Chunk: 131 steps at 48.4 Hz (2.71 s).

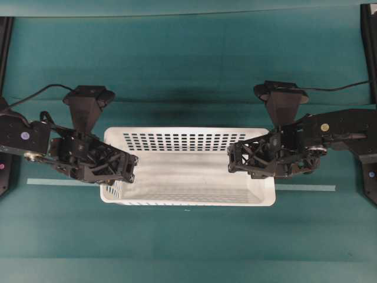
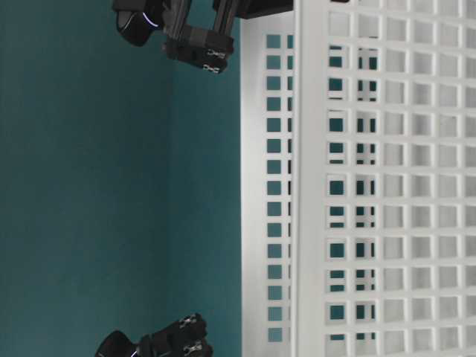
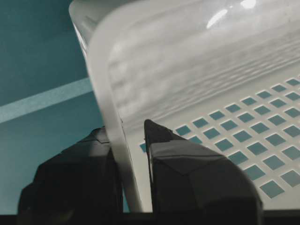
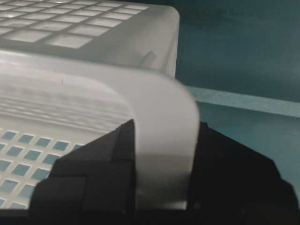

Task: Lift the white basket with both hands.
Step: 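Raise the basket with both grippers, drawing it toward the front edge, then hold the basket raised steadily between both grippers, then lower the basket onto the table and open both grippers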

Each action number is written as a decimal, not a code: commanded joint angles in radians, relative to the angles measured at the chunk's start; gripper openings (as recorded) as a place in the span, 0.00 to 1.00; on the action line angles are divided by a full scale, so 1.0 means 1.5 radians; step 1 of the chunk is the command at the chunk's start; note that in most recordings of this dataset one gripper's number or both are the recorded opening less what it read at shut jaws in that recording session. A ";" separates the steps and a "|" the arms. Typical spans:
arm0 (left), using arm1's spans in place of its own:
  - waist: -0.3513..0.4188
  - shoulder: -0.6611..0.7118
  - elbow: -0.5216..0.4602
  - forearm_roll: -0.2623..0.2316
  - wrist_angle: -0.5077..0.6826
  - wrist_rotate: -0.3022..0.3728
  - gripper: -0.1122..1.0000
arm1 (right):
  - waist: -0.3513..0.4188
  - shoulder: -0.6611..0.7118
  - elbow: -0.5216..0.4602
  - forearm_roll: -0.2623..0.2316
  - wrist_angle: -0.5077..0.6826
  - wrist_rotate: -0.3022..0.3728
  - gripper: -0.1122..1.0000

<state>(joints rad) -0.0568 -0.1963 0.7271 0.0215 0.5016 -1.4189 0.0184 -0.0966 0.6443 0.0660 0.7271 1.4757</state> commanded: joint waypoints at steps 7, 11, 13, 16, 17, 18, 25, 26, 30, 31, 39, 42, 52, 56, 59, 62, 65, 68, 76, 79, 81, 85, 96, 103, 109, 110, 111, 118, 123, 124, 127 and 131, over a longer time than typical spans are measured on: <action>-0.003 -0.007 -0.022 0.007 -0.018 0.003 0.15 | 0.021 0.005 -0.006 -0.007 -0.006 -0.004 0.24; -0.003 -0.009 -0.018 0.006 -0.017 0.002 0.15 | 0.022 0.005 -0.005 -0.007 -0.006 -0.004 0.24; -0.004 -0.009 -0.018 0.006 -0.017 0.002 0.15 | 0.025 0.006 -0.005 -0.007 -0.005 -0.003 0.24; -0.006 -0.008 -0.019 0.006 -0.017 0.001 0.15 | 0.028 0.007 -0.007 -0.008 -0.005 -0.004 0.24; -0.006 -0.009 -0.019 0.006 -0.016 0.000 0.15 | 0.029 0.007 -0.008 -0.008 -0.005 -0.003 0.24; -0.007 -0.008 -0.019 0.006 -0.016 -0.002 0.15 | 0.029 0.008 -0.008 -0.008 -0.005 -0.003 0.24; -0.014 -0.002 -0.020 0.006 -0.014 -0.007 0.15 | 0.032 0.013 -0.008 -0.007 -0.006 -0.003 0.24; -0.015 -0.002 -0.019 0.006 -0.014 -0.007 0.15 | 0.033 0.014 -0.008 -0.007 -0.006 -0.003 0.24; -0.016 -0.001 -0.018 0.006 -0.014 -0.007 0.15 | 0.039 0.017 -0.008 -0.008 -0.006 -0.001 0.24; -0.016 -0.001 -0.017 0.006 -0.014 -0.007 0.15 | 0.040 0.019 -0.008 -0.008 -0.006 -0.001 0.24; -0.015 0.010 -0.018 0.008 -0.017 -0.007 0.15 | 0.042 0.028 -0.008 -0.009 -0.006 0.003 0.24; -0.016 0.015 -0.019 0.009 -0.017 -0.007 0.15 | 0.042 0.029 -0.008 -0.009 -0.006 0.003 0.24; -0.015 0.029 -0.014 0.008 -0.018 -0.007 0.15 | 0.040 0.030 -0.003 -0.014 -0.007 0.004 0.24; -0.016 0.033 -0.009 0.008 -0.018 -0.007 0.15 | 0.040 0.031 -0.002 -0.014 -0.013 0.004 0.24; -0.016 0.034 -0.008 0.009 -0.018 -0.007 0.15 | 0.040 0.034 -0.001 -0.014 -0.017 0.004 0.24; -0.016 0.033 -0.007 0.008 -0.017 -0.006 0.15 | 0.040 0.037 0.000 -0.014 -0.020 0.005 0.24; -0.015 0.032 -0.005 0.008 -0.016 -0.006 0.15 | 0.040 0.040 -0.001 -0.014 -0.024 0.006 0.24; -0.016 0.030 -0.005 0.008 -0.016 -0.005 0.15 | 0.040 0.043 -0.001 -0.014 -0.029 0.006 0.24; -0.016 0.028 -0.002 0.008 -0.015 -0.005 0.15 | 0.040 0.046 -0.001 -0.014 -0.041 0.006 0.24; -0.016 0.028 0.000 0.008 -0.016 -0.005 0.15 | 0.040 0.048 0.000 -0.014 -0.042 0.006 0.24; -0.016 0.028 0.000 0.008 -0.016 -0.004 0.15 | 0.040 0.048 0.000 -0.014 -0.043 0.006 0.24; -0.016 0.030 0.000 0.008 -0.017 -0.003 0.15 | 0.040 0.048 0.003 -0.014 -0.044 0.006 0.24; -0.016 0.031 0.002 0.008 -0.021 -0.001 0.15 | 0.040 0.048 0.010 -0.014 -0.049 0.009 0.24; -0.017 0.032 0.004 0.008 -0.034 0.000 0.15 | 0.040 0.049 0.010 -0.013 -0.049 0.008 0.25; -0.017 0.032 0.005 0.008 -0.032 -0.001 0.28 | 0.040 0.050 0.010 -0.013 -0.049 0.007 0.40; -0.016 0.032 0.005 0.008 -0.032 -0.001 0.33 | 0.040 0.049 0.010 -0.013 -0.049 0.006 0.44; -0.016 0.032 0.005 0.008 -0.032 -0.001 0.37 | 0.039 0.050 0.010 -0.014 -0.049 0.006 0.48; -0.016 0.032 0.005 0.008 -0.030 -0.002 0.76 | 0.036 0.049 0.011 -0.020 -0.050 0.002 0.80; -0.016 0.032 0.005 0.008 -0.031 -0.002 0.91 | 0.033 0.049 0.011 -0.030 -0.048 0.003 0.97; -0.016 0.032 0.005 0.008 -0.030 -0.002 0.90 | 0.033 0.049 0.011 -0.030 -0.048 0.003 0.98; -0.016 0.030 0.005 0.008 -0.031 -0.002 0.88 | 0.030 0.049 0.012 -0.030 -0.048 0.003 0.98; -0.017 0.028 0.002 0.008 -0.031 -0.002 0.87 | 0.025 0.047 0.013 -0.031 -0.046 0.002 0.97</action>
<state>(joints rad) -0.0828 -0.1457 0.7424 0.0307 0.4602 -1.4251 0.0660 -0.0368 0.6657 0.0245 0.6596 1.4818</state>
